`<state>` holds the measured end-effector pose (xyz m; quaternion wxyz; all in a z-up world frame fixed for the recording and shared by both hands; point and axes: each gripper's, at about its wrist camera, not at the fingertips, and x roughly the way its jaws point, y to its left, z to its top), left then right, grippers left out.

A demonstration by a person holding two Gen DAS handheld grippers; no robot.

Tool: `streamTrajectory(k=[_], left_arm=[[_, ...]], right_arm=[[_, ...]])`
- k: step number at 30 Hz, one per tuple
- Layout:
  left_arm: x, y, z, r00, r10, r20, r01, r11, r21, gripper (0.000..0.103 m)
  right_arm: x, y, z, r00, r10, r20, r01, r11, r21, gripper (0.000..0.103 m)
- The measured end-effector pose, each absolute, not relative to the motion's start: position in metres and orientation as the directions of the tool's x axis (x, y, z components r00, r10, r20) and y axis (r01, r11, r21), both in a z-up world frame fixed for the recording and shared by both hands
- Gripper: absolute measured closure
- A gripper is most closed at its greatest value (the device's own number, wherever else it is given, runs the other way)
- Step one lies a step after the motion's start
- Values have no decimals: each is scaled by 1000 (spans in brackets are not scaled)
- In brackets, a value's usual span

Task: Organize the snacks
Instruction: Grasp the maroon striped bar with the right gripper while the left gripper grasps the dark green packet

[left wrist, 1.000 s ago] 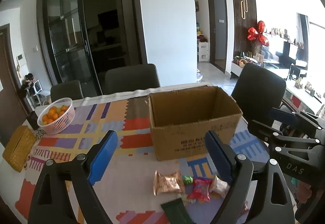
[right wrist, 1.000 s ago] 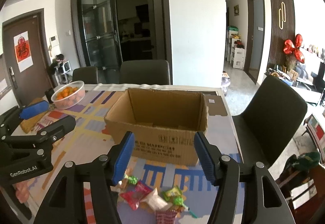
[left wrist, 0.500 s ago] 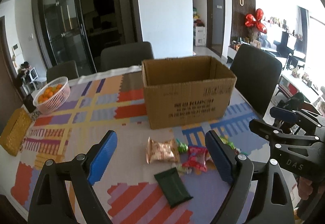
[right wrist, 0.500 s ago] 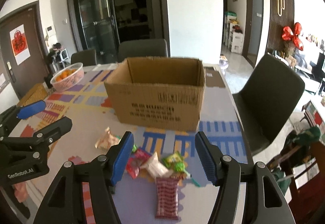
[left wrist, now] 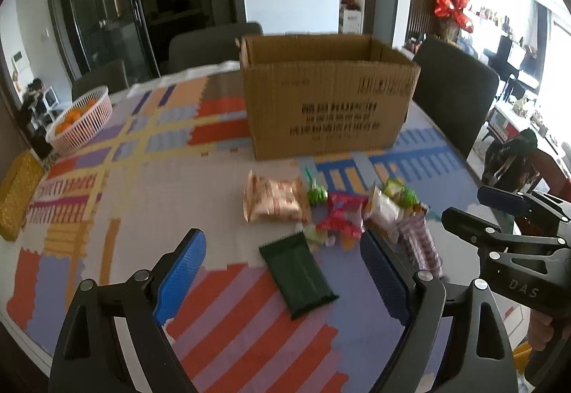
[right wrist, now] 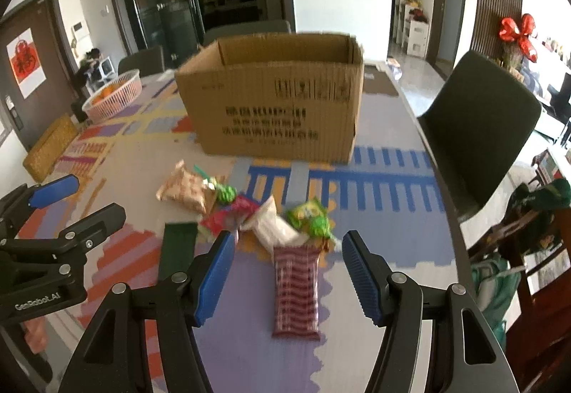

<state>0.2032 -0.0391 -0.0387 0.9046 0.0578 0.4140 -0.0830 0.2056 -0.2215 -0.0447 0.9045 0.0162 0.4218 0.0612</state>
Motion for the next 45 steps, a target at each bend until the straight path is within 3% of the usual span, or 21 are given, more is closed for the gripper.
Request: streamTrajectory(k=[12, 25, 31, 36, 40, 42, 45], left_arm=[[215, -36, -101, 513, -100, -853, 188, 982, -2, 15], [240, -41, -137, 446, -114, -888, 173, 984, -40, 17], [253, -45, -144, 440, -103, -892, 159, 987, -36, 24], [259, -48, -149, 438, -81, -896, 148, 989, -17, 36], [258, -47, -147, 441, -78, -894, 151, 989, -12, 49], [257, -47, -147, 440, -82, -894, 155, 988, -14, 57], [255, -48, -146, 437, -91, -895, 169, 985, -18, 58]], right_arm=[[203, -219, -92, 521, 105, -847, -75, 994, 78, 40], [214, -218, -125, 452, 78, -889, -58, 997, 58, 40], [221, -220, -130, 449, 92, -889, -49, 996, 78, 40], [227, -220, -134, 451, 95, -887, -49, 995, 82, 41], [232, -220, -136, 448, 102, -888, -48, 995, 90, 50], [234, -221, -137, 445, 110, -889, -47, 994, 99, 59], [235, -220, -138, 444, 116, -888, -53, 993, 103, 61]])
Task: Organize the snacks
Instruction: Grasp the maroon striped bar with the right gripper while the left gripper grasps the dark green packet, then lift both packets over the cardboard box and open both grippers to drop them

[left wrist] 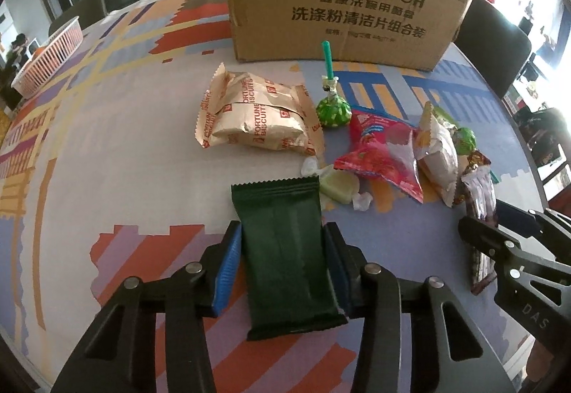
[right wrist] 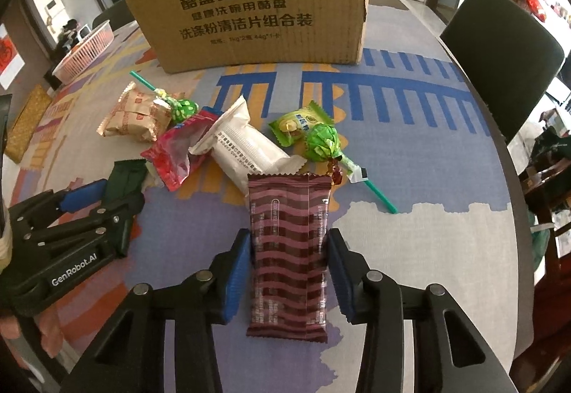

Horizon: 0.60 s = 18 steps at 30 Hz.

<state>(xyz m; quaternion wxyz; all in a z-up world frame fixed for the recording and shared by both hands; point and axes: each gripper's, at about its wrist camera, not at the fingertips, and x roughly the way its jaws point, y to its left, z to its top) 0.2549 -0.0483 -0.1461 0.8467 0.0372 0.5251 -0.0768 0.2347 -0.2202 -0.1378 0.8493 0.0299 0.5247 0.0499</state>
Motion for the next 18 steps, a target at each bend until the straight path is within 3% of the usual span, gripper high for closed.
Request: streamTrajectory(k=[18], left_arm=[[226, -47, -96, 533, -136, -835, 185, 982, -42, 59]], right_arm=[[214, -220, -100, 523, 155, -838, -85, 988, 130, 63]])
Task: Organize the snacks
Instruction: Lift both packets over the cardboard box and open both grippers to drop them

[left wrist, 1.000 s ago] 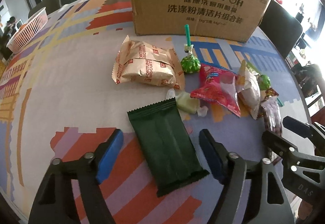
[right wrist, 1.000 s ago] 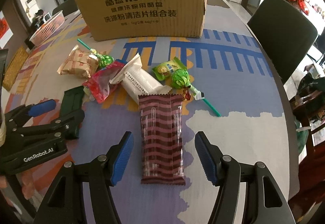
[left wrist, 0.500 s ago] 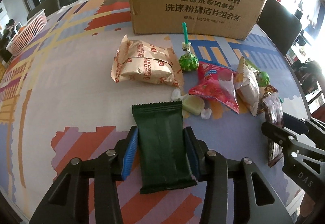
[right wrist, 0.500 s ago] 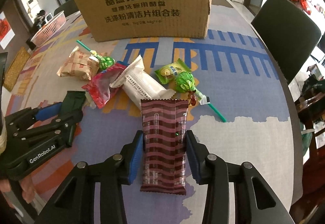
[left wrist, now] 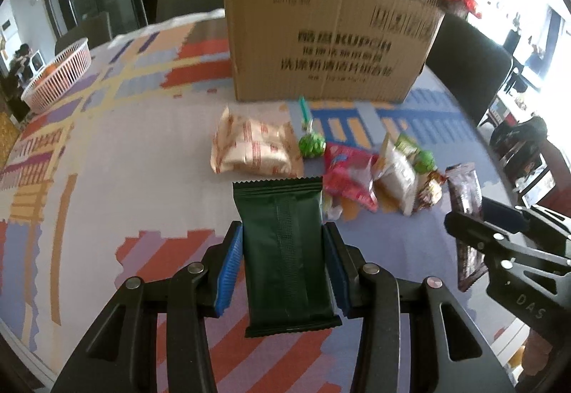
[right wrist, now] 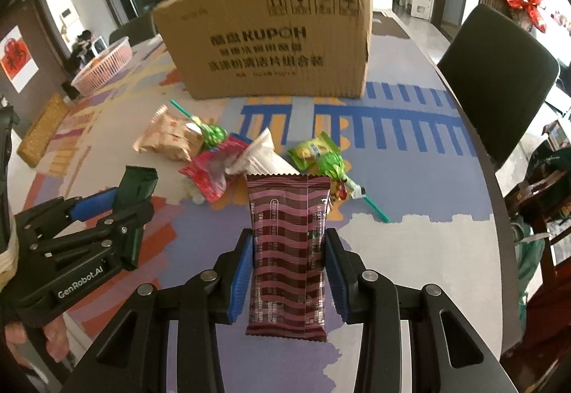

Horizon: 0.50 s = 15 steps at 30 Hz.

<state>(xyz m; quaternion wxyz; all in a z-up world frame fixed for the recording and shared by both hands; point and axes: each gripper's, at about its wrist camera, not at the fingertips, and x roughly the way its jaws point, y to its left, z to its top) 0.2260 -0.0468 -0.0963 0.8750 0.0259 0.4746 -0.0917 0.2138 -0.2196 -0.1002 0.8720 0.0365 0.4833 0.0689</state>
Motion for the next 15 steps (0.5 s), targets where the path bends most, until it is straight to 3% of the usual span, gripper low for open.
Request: streamTrajectory(k=[15], left_arm=[[236, -49, -28, 676, -167, -718, 213, 977, -27, 59]], right_arm=[[225, -219, -41, 655, 169, -736, -125, 986, 115, 63]])
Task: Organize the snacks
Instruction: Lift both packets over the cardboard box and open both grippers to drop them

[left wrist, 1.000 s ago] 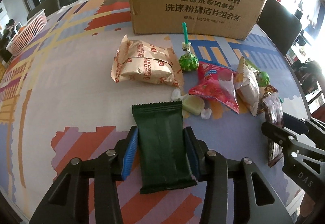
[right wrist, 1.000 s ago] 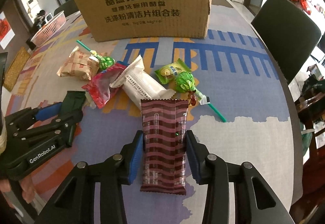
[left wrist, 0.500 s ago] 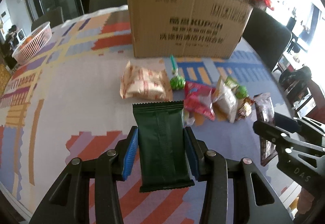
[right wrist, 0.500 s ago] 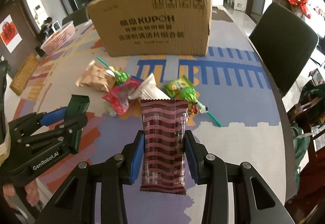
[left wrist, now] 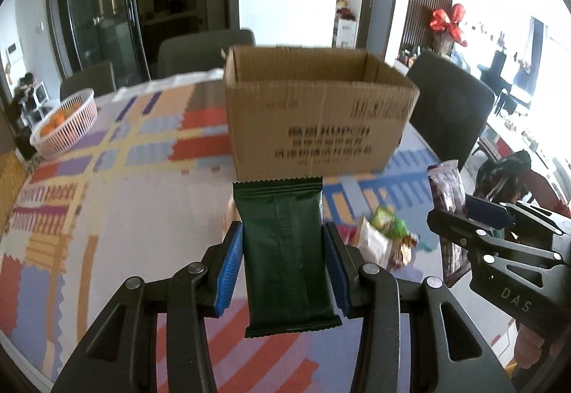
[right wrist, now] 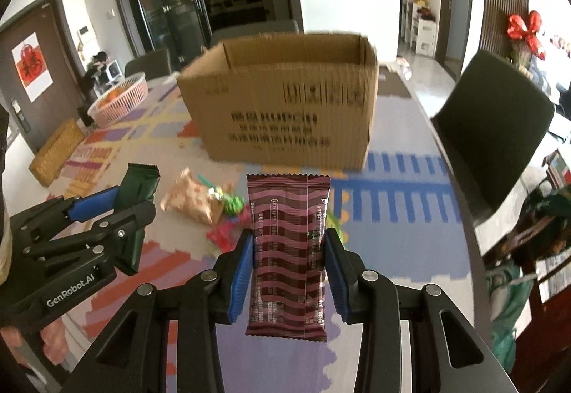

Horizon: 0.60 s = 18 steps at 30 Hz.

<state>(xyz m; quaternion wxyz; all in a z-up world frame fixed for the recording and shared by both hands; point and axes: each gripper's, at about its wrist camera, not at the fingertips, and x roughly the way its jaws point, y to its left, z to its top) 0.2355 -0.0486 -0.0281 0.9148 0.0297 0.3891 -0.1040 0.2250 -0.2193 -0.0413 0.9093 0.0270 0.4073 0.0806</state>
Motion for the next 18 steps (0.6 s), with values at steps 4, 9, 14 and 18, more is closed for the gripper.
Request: streamTrajectory(k=[4, 9, 14, 18], left_arm=[[245, -49, -10, 711, -165, -683, 213, 977, -15, 59], [258, -49, 12, 741, -179, -648, 220, 975, -17, 59], [272, -55, 32, 772, -178, -610, 232, 973, 10, 59], [282, -61, 45, 793, -170, -586, 239, 970, 43, 59]], right_arm=[[235, -220, -22, 696, 164, -699, -127, 986, 105, 63], [247, -219, -1, 741, 159, -653, -133, 987, 89, 63], [262, -220, 22, 781, 163, -602, -142, 986, 83, 63], [274, -220, 37, 800, 168, -576, -147, 986, 83, 63]])
